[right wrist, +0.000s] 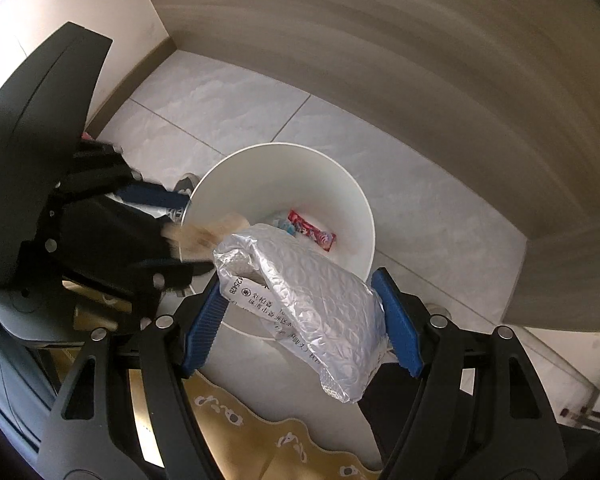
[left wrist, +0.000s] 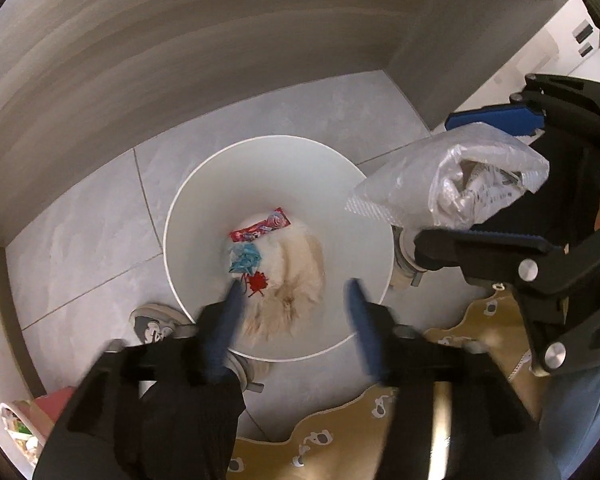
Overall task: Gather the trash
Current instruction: 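Carry both items down over the bin and open the left gripper, then open the right gripper to drop the white packet into the bin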
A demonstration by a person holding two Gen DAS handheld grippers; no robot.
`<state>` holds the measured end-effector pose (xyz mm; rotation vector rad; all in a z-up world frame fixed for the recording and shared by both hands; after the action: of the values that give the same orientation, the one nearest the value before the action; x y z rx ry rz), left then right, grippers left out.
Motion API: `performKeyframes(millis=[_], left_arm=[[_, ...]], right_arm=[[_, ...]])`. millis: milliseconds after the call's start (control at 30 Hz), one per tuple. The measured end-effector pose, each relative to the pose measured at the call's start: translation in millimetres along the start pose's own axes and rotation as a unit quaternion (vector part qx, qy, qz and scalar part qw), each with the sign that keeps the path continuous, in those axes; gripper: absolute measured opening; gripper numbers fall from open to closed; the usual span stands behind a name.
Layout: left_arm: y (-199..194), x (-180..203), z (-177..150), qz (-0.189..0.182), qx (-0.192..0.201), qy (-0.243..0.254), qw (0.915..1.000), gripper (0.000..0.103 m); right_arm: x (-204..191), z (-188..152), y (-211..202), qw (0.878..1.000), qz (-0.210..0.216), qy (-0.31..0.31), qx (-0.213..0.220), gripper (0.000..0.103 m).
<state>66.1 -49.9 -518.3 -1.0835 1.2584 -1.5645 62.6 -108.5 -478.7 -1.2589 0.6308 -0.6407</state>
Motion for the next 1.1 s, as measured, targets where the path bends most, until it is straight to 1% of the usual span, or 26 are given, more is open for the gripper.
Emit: performKeyframes(millis=[33, 67, 133, 267, 367, 467, 567, 633, 667, 733, 867, 1100], left_arm=[[-1.1, -2.1, 0.5, 0.003, 0.002, -0.004, 1.0, 0.082], [-1.4, -5.4, 0.2, 0.008, 0.001, -0.007, 0.9999, 0.088], [-0.9, -12.1, -1.4, 0.019, -0.006, -0.017, 0.9997, 0.097], [-14.4, -22.4, -0.1, 0.02, -0.001, -0.032, 0.9993, 0.097], [-33.9, -33.0, 0.2, 0.046, 0.015, -0.028, 0.9985, 0.097], [-58.2, -46.9, 0.2, 0.05, 0.041, -0.043, 0.997, 0.097], [-80.7, -64.4, -0.1, 0.039, 0.075, -0.082, 0.9931, 0.097], [-87.8, -73.5, 0.7, 0.029, 0.087, -0.109, 0.9899, 0.097], [-89.2, -75.6, 0.4, 0.026, 0.089, -0.114, 0.9891, 0.097], [-85.7, -74.6, 1.3, 0.025, 0.084, -0.114, 0.9896, 0.097], [-76.4, -71.3, 3.9, 0.023, 0.067, -0.096, 0.9929, 0.097], [-63.3, -74.1, 8.3, 0.021, 0.046, -0.088, 0.9948, 0.097]], right_arm=[[-0.8, 0.0, -0.1, 1.0, 0.0, -0.001, 0.0, 0.068], [-1.2, -0.3, -0.2, 1.0, 0.0, -0.001, 0.0, 0.068], [-0.6, -0.2, -1.1, 1.0, -0.001, 0.0, 0.001, 0.068], [2.9, -1.0, -1.8, 1.0, -0.002, 0.006, 0.003, 0.068], [5.7, -0.4, -3.3, 1.0, -0.001, 0.01, 0.004, 0.068], [3.0, -1.0, -0.9, 1.0, -0.002, 0.008, 0.0, 0.068], [-4.9, -0.6, 3.2, 1.0, -0.003, -0.007, -0.005, 0.068], [-11.4, 0.5, 6.5, 1.0, -0.001, -0.014, -0.008, 0.068], [-14.3, 1.7, 8.3, 1.0, 0.001, -0.015, -0.009, 0.068], [-17.9, 5.5, 10.1, 1.0, 0.004, -0.019, -0.009, 0.069], [-20.5, 10.1, 14.9, 1.0, 0.009, -0.021, -0.013, 0.069], [-20.2, 9.0, 35.9, 0.998, 0.015, -0.027, -0.047, 0.071]])
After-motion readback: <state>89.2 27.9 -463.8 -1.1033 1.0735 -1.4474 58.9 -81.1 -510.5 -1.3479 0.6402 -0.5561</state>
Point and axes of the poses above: each gripper's, at about its wrist camera, not at the fingertips, and y roughly the way its jaws point, x to its right, z to its top, the point moved 10 cm from there along y, roughly the way its jaws point, and after that the axes turned 3 degrees about -x, right-handed, at the moved point
